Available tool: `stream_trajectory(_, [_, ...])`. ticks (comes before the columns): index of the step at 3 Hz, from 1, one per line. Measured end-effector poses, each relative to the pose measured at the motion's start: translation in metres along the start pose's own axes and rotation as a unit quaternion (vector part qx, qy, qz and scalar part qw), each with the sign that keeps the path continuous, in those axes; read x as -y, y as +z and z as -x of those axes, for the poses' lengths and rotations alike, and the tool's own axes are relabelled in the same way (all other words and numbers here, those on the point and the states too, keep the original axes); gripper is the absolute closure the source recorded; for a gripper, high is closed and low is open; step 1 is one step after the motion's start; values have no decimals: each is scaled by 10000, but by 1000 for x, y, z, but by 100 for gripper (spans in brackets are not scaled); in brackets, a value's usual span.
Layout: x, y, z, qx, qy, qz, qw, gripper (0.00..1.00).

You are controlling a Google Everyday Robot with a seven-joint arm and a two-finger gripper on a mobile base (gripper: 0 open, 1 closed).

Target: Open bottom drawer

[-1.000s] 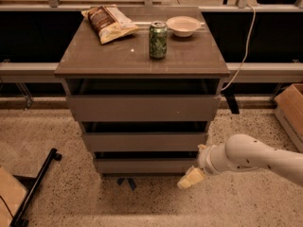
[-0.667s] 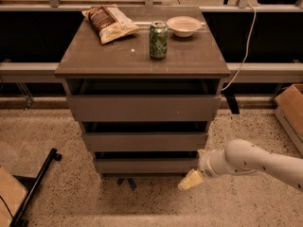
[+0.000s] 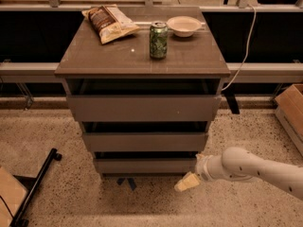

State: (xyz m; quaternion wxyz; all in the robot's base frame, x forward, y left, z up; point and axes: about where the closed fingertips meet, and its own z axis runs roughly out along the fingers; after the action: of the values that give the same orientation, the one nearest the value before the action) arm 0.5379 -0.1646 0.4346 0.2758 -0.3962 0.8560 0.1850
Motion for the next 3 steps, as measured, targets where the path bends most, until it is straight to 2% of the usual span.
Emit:
stream_trajectory(1, [18,36,-18,221,247,1,9994,0])
stream_trajectory(2, [47,85,-37,483,556,108,9972,0])
stream_trajectory(3, [70,113,-42,677,704,171,9951,0])
